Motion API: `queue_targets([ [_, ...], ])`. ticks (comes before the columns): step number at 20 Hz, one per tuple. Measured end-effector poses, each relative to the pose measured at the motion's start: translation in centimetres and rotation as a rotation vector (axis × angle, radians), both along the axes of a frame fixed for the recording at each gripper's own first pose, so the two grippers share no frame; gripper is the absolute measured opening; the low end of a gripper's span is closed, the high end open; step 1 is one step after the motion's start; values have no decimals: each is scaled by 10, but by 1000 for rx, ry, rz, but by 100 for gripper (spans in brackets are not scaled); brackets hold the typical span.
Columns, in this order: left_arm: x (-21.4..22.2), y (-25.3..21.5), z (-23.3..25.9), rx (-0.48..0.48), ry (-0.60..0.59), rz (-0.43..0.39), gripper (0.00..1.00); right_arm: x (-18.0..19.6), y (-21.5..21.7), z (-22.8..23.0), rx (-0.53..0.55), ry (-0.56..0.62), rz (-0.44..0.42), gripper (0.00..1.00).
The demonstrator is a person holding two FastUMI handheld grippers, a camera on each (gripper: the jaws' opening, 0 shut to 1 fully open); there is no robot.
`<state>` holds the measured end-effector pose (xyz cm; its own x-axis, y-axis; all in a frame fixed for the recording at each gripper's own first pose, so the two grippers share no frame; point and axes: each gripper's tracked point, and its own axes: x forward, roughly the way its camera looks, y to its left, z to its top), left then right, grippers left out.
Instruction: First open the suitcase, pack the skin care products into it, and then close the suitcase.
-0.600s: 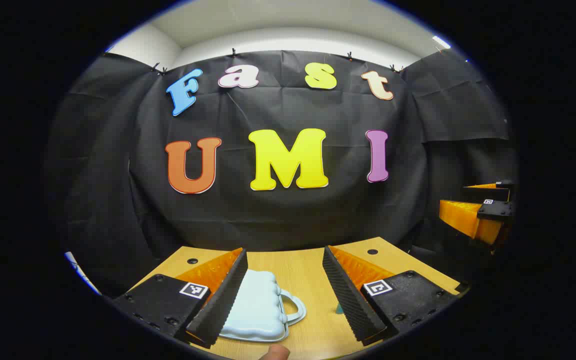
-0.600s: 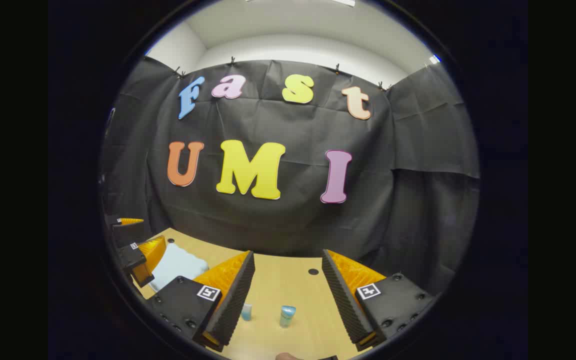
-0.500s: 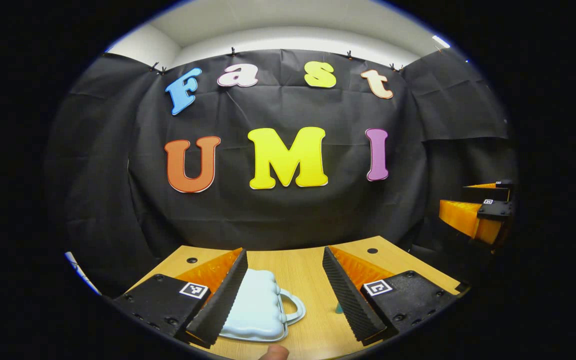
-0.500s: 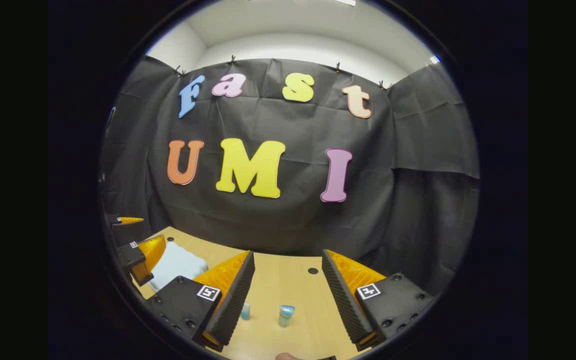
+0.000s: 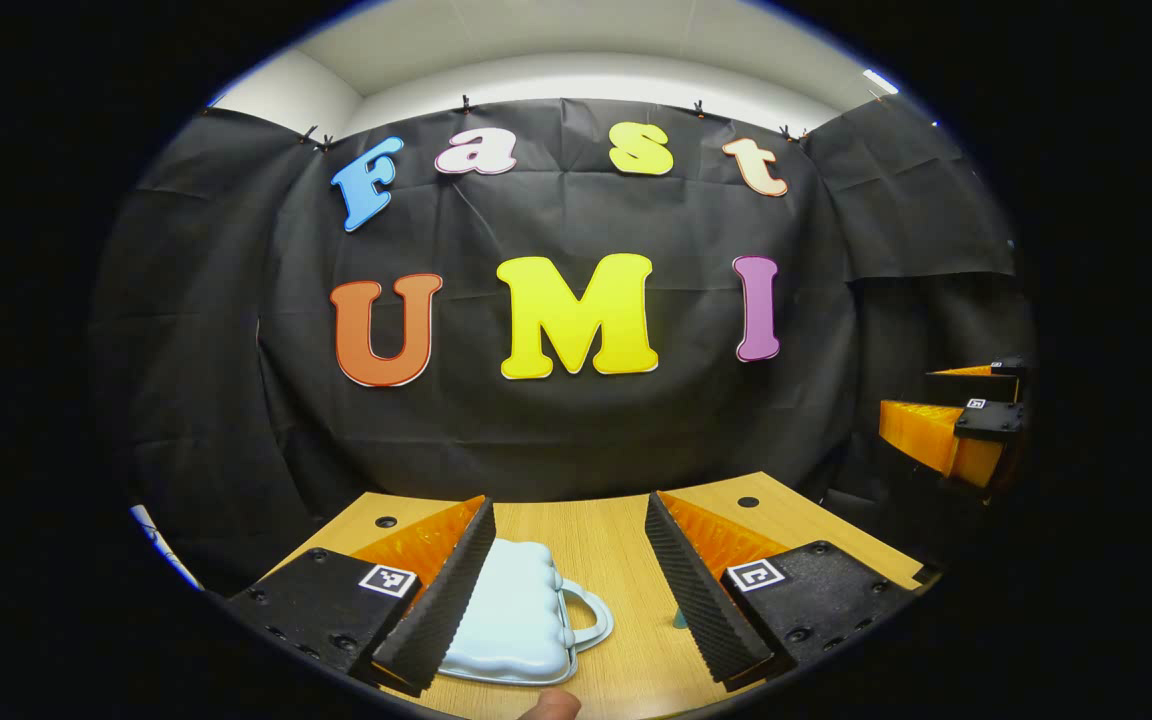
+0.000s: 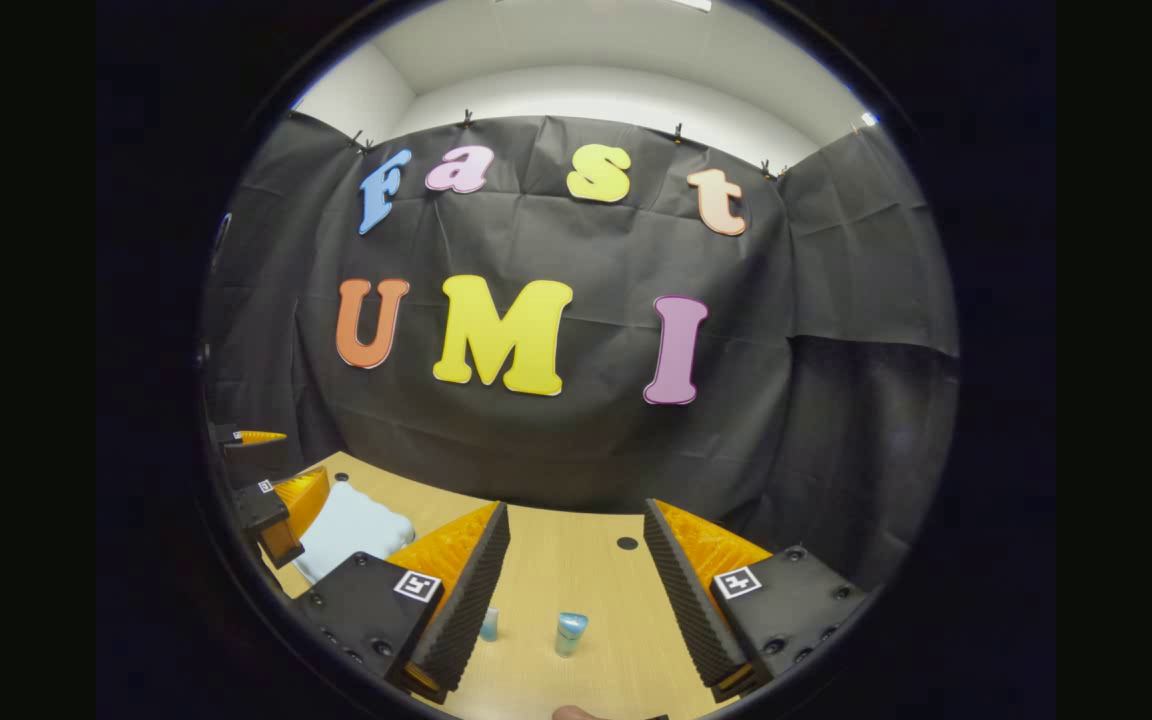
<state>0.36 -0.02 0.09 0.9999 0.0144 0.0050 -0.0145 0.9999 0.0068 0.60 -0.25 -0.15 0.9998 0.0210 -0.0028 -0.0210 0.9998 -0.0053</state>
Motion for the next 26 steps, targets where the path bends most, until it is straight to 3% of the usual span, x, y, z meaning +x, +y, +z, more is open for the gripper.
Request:
queue_targets([
  [4, 1, 3, -6, 10, 8, 8, 96, 0, 1, -2, -10, -3, 5, 80],
  [6, 5, 4, -13, 58, 7, 8, 97, 0, -1, -7, -11, 5, 6, 80],
  [8, 10, 12, -38, 223, 37, 41, 97, 1, -8, -14, -21, 15, -10, 80],
  [11, 20, 13, -79, 585, 64, 41, 97, 2, -29, -25, -62, 19, -41, 80],
  [13, 29, 0, -110, 841, 62, -12, 97, 3, -48, -33, -82, 25, -68, 80],
  [15, 38, -24, -139, 1008, 48, -92, 97, 5, -66, -39, -95, 34, -95, 80],
  [18, 48, -34, -177, 1122, 112, -134, 96, 6, -90, -50, -72, 64, -119, 80],
  [26, 86, -17, -235, 1340, 295, -76, 97, 19, -128, -76, -37, 120, -131, 80],
])
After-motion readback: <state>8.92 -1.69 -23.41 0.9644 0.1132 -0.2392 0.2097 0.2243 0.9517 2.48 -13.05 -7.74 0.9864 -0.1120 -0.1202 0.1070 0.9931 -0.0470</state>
